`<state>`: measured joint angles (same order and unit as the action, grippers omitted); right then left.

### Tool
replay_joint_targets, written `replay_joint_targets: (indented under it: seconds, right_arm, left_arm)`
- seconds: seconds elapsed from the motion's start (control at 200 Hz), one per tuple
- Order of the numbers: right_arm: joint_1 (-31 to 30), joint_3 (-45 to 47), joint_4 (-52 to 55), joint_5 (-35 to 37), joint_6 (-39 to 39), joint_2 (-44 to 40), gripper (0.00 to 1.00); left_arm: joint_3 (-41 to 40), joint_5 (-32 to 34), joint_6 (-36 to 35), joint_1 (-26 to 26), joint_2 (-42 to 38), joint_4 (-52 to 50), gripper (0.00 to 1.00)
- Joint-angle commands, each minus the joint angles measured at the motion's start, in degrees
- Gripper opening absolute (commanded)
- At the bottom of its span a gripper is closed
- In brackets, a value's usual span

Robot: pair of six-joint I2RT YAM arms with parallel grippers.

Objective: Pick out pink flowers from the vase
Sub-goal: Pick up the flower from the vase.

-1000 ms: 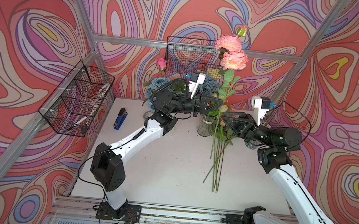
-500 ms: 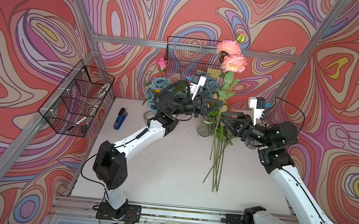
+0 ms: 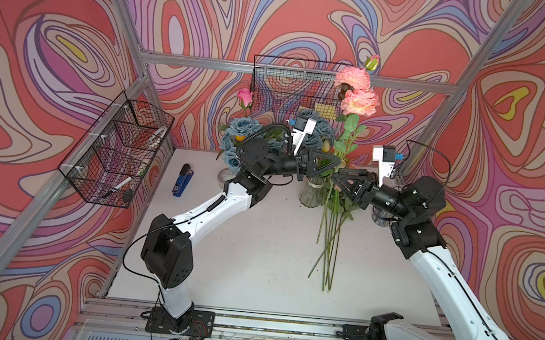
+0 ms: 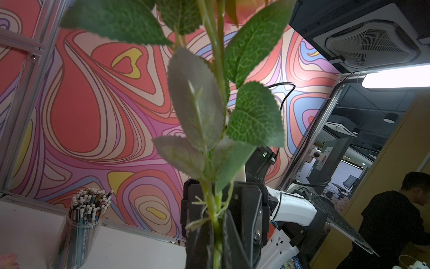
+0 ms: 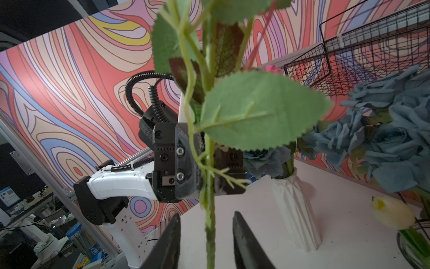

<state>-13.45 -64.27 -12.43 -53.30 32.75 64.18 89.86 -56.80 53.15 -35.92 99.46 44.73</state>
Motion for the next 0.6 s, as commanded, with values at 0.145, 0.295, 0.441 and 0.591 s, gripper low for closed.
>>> replay_joint_targets:
  seconds: [0.145, 0.295, 0.441, 0.591]
  right_arm:
    - [0.2, -0.69, -4.67, -2.41, 3.36, 0.94, 0.11]
    - [0.18, -0.15, -5.07, -3.03, 3.72, 0.97, 0.02]
    - [0.18, 0.45, -5.11, -2.88, 3.74, 0.77, 0.0]
    - [0.18, 0.12, -3.02, -2.18, 2.17, 0.29, 0.0]
  left_arm:
    - [-0.23, -0.15, -2.21, -0.2, -2.16, -0.38, 0.0]
    - [0.19, -0.01, -5.3, -0.12, -2.65, -3.73, 0.0]
    - [0.26, 0.19, -7.36, -0.11, -3.12, -5.74, 0.0]
    - [-0.11, 0.8, -10.27, -0.11, -3.6, -8.92, 0.21]
